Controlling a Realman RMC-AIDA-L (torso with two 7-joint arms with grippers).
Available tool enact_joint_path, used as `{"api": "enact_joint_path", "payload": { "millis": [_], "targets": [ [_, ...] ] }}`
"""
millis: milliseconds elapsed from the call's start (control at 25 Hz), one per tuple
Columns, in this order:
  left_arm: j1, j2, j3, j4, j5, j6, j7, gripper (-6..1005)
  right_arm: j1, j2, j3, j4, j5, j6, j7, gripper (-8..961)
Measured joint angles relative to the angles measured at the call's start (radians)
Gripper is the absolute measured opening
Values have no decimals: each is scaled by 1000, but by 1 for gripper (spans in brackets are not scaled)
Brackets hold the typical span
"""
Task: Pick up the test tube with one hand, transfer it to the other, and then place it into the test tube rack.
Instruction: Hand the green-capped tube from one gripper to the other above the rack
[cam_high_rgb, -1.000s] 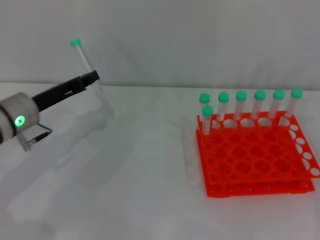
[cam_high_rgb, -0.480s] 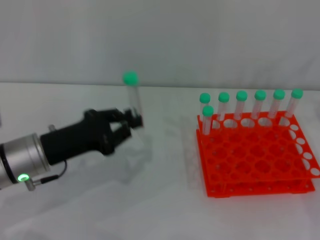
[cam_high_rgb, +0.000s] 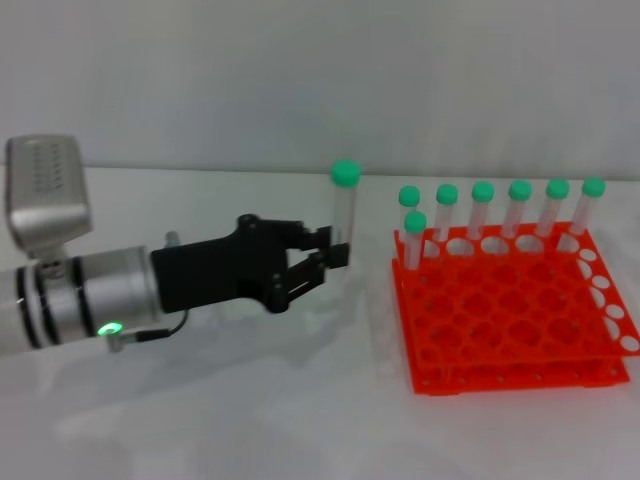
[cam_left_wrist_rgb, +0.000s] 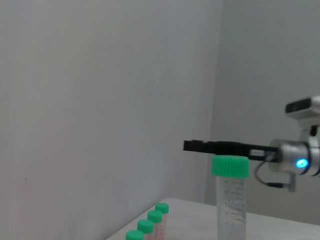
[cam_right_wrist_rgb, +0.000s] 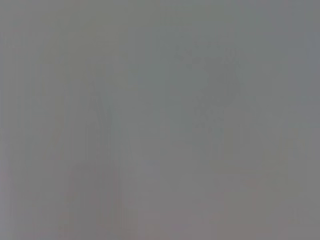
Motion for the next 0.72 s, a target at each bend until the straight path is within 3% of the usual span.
{"api": "enact_joint_path", "payload": {
  "millis": [240, 360, 520, 720],
  "targets": [
    [-65, -14, 0, 3, 18, -39, -18, 207, -8, -99, 2, 8, -262, -286, 227, 857],
    [-95, -21, 0, 4, 16, -51, -19, 208, 15, -122, 4, 11, -344, -369, 290, 858],
    [-126, -32, -1, 14, -7, -88, -20, 209, 48, -107, 1, 9, -373, -397, 334, 858],
    [-137, -32, -2, 60, -46, -157, -8, 211, 93, -56, -1, 3, -417, -385, 343, 850]
  ]
}}
